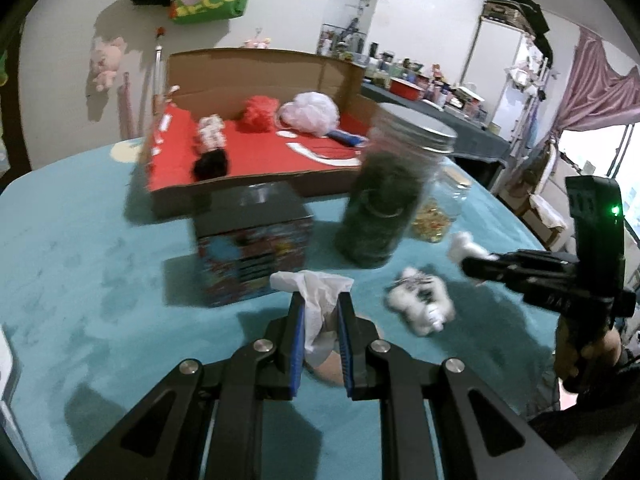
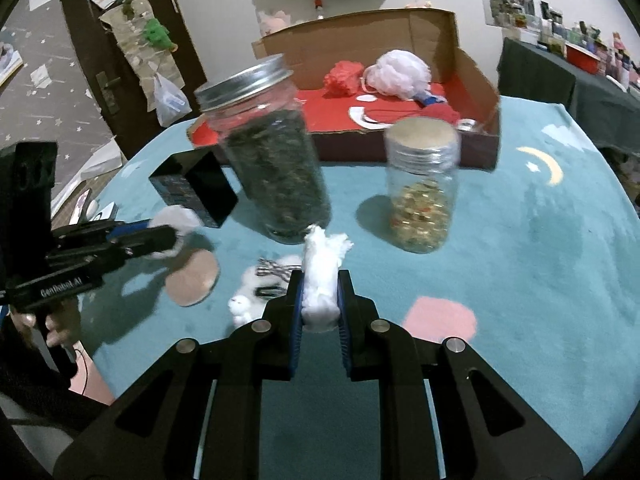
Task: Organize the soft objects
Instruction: 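Carry both items into the red box and open both tools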
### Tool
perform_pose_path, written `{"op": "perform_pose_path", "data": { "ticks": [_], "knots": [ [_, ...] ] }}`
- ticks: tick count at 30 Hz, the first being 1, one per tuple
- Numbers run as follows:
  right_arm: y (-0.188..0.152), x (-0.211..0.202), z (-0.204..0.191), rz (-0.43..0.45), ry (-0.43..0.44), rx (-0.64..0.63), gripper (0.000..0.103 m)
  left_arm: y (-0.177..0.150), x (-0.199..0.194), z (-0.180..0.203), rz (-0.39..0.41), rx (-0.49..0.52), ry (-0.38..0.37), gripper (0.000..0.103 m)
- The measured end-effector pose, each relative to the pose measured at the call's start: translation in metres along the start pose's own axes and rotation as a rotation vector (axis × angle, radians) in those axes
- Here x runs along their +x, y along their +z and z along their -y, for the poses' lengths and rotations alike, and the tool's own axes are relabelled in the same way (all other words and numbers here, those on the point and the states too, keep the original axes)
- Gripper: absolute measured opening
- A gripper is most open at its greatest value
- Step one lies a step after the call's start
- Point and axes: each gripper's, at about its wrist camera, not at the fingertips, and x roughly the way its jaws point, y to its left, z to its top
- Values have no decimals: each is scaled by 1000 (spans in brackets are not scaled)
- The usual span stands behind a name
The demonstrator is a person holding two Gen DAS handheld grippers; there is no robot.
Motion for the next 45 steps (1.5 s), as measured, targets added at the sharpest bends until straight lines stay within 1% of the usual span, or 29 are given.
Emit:
{"op": "perform_pose_path", "data": {
  "ticks": [2, 6, 11, 15, 21, 27, 31, 33, 38, 42, 45],
  "knots": [
    [-1, -2, 7, -2, -10, 10, 15, -5, -4, -13, -2, -20, 18, 16],
    [-1, -8, 25, -7, -20, 35, 15, -12, -6, -38, -11, -76, 31, 16],
    [-3, -13, 49, -1, -27, 53, 15, -14, -6, -63, -3, -79, 53, 16],
    [1, -13, 65, 1, -27, 43, 15, -6, -3, -76, -4, -45, 68, 16],
    [11, -10, 83, -12, -34, 21, 15, 7, 1, -92, -5, -4, 68, 16],
    [23, -6, 100, -23, 13, -5, 15, 24, 3, -101, -1, 69, 67, 16],
    [36, -4, 107, -31, 25, -50, 15, 38, 5, -103, -1, 125, 61, 16],
    [43, -1, 110, -43, 48, -72, 15, 45, 6, -102, 0, 152, 49, 16],
    [64, 5, 112, -64, 54, -138, 15, 69, 7, -98, 8, 229, 34, 16],
    [82, 6, 112, -59, 85, -168, 15, 87, 11, -92, 13, 249, 8, 16],
    [98, 9, 107, -55, 87, -197, 15, 103, 19, -86, -1, 247, -15, 16]
  ]
}}
